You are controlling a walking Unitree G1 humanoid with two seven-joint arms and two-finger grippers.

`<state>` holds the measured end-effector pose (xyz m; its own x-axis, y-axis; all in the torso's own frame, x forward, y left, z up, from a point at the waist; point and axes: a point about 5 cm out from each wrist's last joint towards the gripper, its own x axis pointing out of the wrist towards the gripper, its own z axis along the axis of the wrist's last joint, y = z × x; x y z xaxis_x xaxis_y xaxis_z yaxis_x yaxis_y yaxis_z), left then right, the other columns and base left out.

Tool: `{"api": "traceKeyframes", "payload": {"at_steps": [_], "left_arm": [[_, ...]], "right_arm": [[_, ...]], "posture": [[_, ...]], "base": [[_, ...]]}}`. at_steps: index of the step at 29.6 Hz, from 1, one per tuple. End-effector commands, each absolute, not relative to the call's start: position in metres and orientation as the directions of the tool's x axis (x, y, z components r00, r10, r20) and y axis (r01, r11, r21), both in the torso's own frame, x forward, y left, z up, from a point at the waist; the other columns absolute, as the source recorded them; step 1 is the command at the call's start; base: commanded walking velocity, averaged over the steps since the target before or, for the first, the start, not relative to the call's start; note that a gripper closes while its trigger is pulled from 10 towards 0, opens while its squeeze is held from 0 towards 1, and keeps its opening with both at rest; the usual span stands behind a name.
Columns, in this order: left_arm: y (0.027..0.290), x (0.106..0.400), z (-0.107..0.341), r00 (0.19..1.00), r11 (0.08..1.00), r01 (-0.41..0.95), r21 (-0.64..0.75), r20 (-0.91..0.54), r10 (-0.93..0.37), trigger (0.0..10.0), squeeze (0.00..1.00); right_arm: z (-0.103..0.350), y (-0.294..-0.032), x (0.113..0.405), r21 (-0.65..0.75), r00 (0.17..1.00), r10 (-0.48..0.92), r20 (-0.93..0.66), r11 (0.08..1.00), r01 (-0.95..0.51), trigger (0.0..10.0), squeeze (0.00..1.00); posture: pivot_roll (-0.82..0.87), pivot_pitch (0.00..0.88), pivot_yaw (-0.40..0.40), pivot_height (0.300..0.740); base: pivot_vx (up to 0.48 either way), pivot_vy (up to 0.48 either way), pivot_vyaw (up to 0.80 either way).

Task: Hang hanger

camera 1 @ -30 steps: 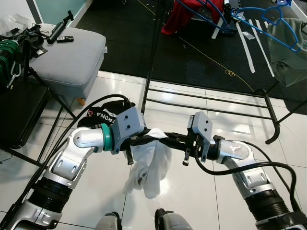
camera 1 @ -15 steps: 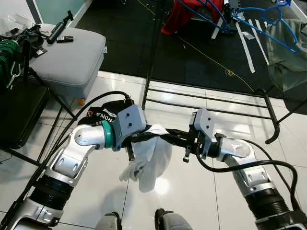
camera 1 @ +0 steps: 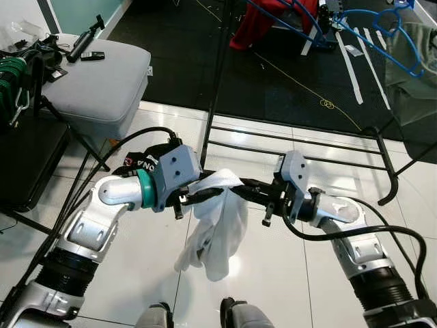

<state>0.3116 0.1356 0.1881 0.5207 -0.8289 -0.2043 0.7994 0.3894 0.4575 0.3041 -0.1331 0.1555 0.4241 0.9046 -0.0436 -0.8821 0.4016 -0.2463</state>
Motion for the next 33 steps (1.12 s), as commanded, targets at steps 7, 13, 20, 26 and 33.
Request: {"api": "traceKeyframes", "payload": {"at_steps": [7, 13, 20, 26, 33], "left_arm": [[0.174, 0.312, 0.192, 0.606, 0.511, 0.780, 0.361, -0.229, -0.762, 10.0, 0.00], [0.165, 0.302, 0.189, 0.646, 0.608, 0.740, 0.289, -0.049, -0.762, 10.0, 0.00], [0.162, 0.295, 0.180, 0.626, 0.605, 0.749, 0.271, 0.010, -0.780, 10.0, 1.00], [0.156, 0.295, 0.171, 0.634, 0.599, 0.742, 0.300, -0.024, -0.773, 10.0, 0.00], [0.152, 0.297, 0.161, 0.653, 0.620, 0.727, 0.296, -0.018, -0.757, 10.0, 0.00]], "right_arm": [[0.175, -0.149, 0.318, -0.247, 0.516, 0.855, 0.055, 0.513, -0.822, 0.0, 0.00], [0.180, -0.145, 0.316, -0.230, 0.501, 0.861, 0.088, 0.507, -0.831, 0.0, 0.00], [0.186, -0.145, 0.316, -0.227, 0.499, 0.859, 0.114, 0.511, -0.829, 0.0, 0.00], [0.191, -0.143, 0.318, -0.221, 0.495, 0.857, 0.139, 0.515, -0.828, 0.0, 0.00], [0.193, -0.141, 0.317, -0.217, 0.490, 0.859, 0.150, 0.512, -0.831, 0.0, 0.00]], "posture": [[-0.01, 0.119, -0.054, 0.740], [-0.02, 0.121, -0.050, 0.740], [-0.02, 0.121, -0.040, 0.740], [-0.02, 0.118, -0.035, 0.740], [-0.02, 0.117, -0.034, 0.740]], "base": [[0.000, 0.000, 0.00], [0.000, 0.000, 0.00], [0.000, 0.000, 0.00], [0.000, 0.000, 0.00], [0.000, 0.000, 0.00]]}}
